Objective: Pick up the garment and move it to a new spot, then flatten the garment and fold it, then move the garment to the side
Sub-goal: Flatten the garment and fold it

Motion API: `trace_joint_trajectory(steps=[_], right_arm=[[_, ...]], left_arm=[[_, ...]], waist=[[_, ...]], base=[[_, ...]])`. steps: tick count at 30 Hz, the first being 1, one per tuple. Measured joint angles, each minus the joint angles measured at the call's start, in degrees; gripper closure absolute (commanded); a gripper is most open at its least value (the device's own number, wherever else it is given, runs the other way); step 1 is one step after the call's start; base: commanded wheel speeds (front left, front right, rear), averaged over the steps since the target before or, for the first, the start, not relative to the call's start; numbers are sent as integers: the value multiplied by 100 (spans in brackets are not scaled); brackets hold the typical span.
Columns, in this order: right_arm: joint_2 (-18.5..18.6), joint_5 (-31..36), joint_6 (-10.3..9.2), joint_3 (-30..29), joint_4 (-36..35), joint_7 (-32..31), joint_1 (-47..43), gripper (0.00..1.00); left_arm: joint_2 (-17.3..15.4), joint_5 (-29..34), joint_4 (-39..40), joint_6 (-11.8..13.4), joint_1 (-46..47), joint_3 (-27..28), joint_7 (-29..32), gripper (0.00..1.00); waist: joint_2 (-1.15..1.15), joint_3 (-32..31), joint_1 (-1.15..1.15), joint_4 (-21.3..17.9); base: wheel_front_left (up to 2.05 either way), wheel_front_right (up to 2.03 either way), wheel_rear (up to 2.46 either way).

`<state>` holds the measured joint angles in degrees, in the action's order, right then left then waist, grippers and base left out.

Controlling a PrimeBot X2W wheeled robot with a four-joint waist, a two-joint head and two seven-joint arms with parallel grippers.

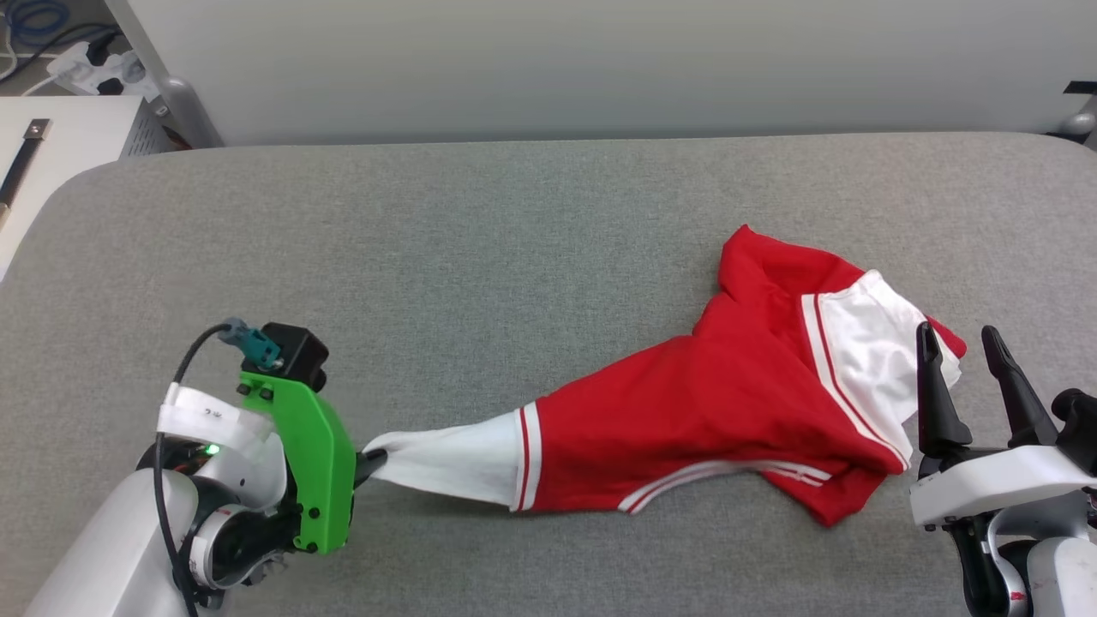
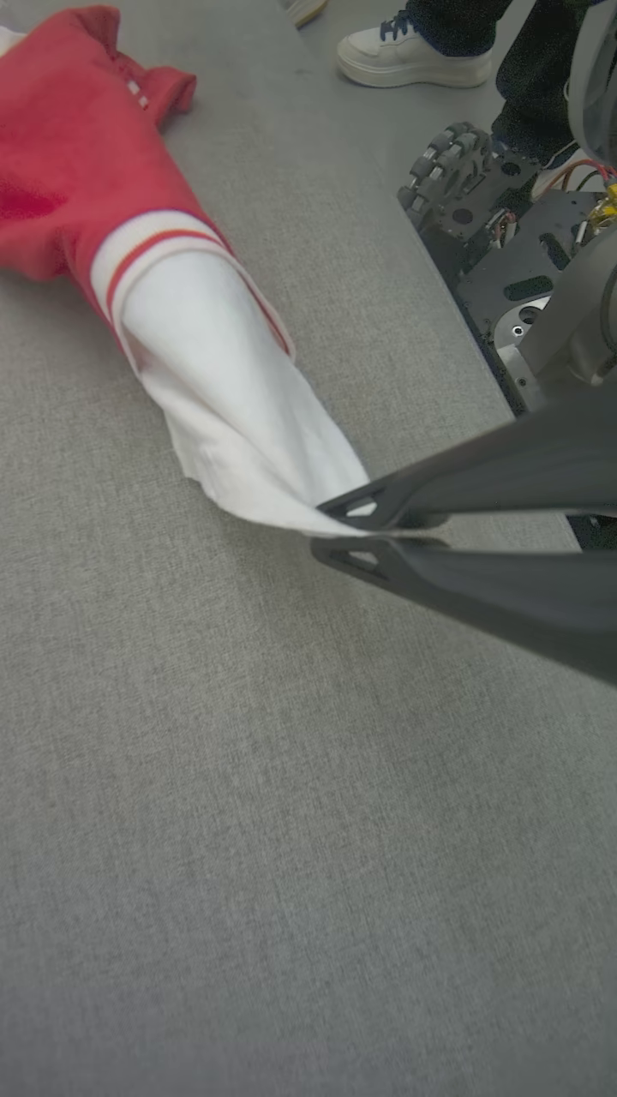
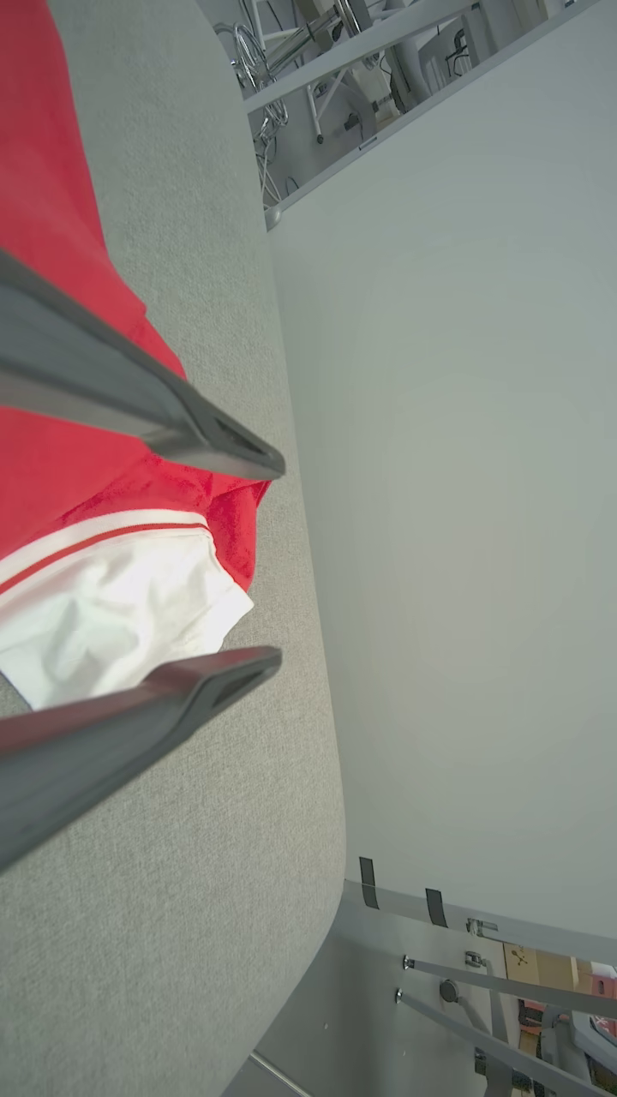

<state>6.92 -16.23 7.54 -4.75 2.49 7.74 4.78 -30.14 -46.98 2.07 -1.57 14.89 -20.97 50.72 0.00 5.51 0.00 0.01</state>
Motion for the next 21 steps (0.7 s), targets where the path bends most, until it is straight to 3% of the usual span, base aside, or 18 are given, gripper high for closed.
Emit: trace_joint_trajectory(steps=[6, 12, 13, 14, 17, 21], right_arm=[[-82, 55, 0, -46, 23, -122, -3, 0], [-110, 57, 0, -15, 65, -275, 1, 0], [-107, 62, 0, -20, 75, -297, 1, 0], [-104, 63, 0, -20, 81, -330, 1, 0], [-88, 63, 0, -36, 88, -400, -2, 0], [-38, 63, 0, -79, 87, -476, -19, 0]], left_arm=[[-104, 240, 11, 121, -217, -37, -255, 100], [215, 624, -731, -44, -260, -164, -1295, 99], [249, 722, -881, -77, -259, -192, -1504, 25], [271, 889, -1029, -79, -254, -234, -1741, 0], [283, 1526, -1346, -76, -202, -383, -2504, 0], [542, 1852, -1541, -14, -77, -331, -3754, 0]], waist=[[0, -80, 0, 47], [0, 8, 0, -67], [0, 23, 0, -80], [0, 37, 0, -87], [0, 61, 0, -76], [0, 34, 0, 4]], base=[[0, 0, 0], [0, 0, 0], [0, 0, 0], [0, 0, 0], [0, 0, 0], [0, 0, 0]])
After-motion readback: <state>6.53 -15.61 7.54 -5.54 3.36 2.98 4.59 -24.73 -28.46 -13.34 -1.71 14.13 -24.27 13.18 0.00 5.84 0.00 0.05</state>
